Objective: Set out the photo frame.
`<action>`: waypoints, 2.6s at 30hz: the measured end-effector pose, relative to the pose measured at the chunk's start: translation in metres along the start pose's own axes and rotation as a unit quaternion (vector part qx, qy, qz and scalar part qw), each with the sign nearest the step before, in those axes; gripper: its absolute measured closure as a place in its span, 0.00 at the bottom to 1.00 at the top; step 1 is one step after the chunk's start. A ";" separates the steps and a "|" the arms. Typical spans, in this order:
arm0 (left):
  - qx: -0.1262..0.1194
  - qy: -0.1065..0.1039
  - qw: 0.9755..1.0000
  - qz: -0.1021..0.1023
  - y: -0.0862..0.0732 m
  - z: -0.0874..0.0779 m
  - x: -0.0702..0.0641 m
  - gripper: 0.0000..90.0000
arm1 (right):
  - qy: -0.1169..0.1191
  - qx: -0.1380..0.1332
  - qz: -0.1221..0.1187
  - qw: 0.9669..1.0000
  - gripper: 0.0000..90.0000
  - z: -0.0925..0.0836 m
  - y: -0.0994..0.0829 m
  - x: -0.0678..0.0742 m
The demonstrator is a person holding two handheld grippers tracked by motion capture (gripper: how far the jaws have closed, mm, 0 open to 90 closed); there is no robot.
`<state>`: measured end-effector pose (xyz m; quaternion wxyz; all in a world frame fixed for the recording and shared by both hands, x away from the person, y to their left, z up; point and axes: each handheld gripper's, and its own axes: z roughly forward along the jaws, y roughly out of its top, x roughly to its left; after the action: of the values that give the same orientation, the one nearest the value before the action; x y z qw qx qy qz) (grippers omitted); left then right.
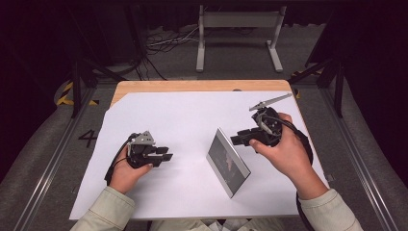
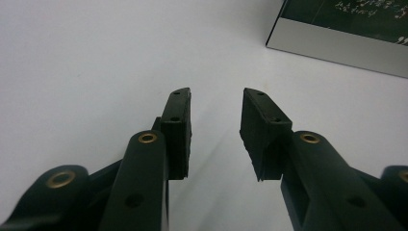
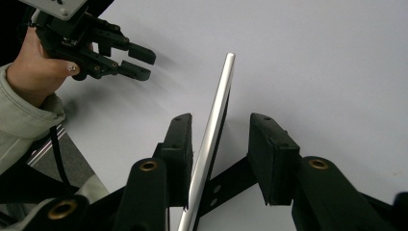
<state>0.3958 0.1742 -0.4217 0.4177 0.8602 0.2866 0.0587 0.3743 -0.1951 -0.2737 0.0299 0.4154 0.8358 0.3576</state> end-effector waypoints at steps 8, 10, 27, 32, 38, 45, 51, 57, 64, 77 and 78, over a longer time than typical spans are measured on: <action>0.001 0.000 1.000 0.001 0.000 0.000 0.000 0.72 | 0.002 0.029 0.012 1.000 0.68 0.007 -0.003 0.004; 0.001 0.000 1.000 0.001 0.000 0.000 0.000 0.72 | 0.003 0.035 0.014 0.999 0.67 0.009 -0.004 0.005; 0.004 -0.003 1.000 0.001 -0.001 0.002 0.000 0.71 | 0.006 0.066 0.018 0.998 0.67 0.032 -0.014 0.005; 0.008 -0.005 1.000 -0.001 -0.001 0.003 0.000 0.70 | 0.003 0.072 0.015 0.997 0.70 0.036 -0.015 0.006; 0.014 -0.005 1.000 0.000 -0.002 0.005 0.000 0.70 | 0.008 0.079 0.013 0.997 0.79 0.039 -0.015 0.008; 0.017 -0.006 1.000 -0.002 -0.002 0.007 -0.001 0.69 | -0.007 0.080 0.014 0.997 0.84 0.038 -0.014 0.012; 0.020 -0.006 1.000 -0.003 -0.003 0.008 0.000 0.69 | -0.038 0.074 0.028 0.996 0.91 0.036 -0.014 0.016; 0.020 -0.004 1.000 -0.003 -0.003 0.008 0.001 0.70 | -0.042 0.076 0.025 0.996 0.93 0.034 -0.012 0.013; 0.018 0.004 1.000 -0.014 -0.004 0.007 0.002 0.67 | -0.043 0.076 0.009 0.996 0.93 0.031 -0.007 0.011; 0.002 0.038 0.999 -0.025 -0.013 -0.002 0.005 0.59 | -0.033 0.069 -0.034 0.996 0.93 0.023 0.011 0.005; 0.005 0.039 0.999 -0.027 -0.014 -0.003 0.005 0.59 | -0.033 0.069 -0.034 0.996 0.93 0.023 0.011 0.005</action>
<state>0.3931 0.1856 -0.4312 0.4030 0.8515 0.3260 0.0799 0.3866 -0.1737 -0.2825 0.0406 0.3989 0.8710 0.2840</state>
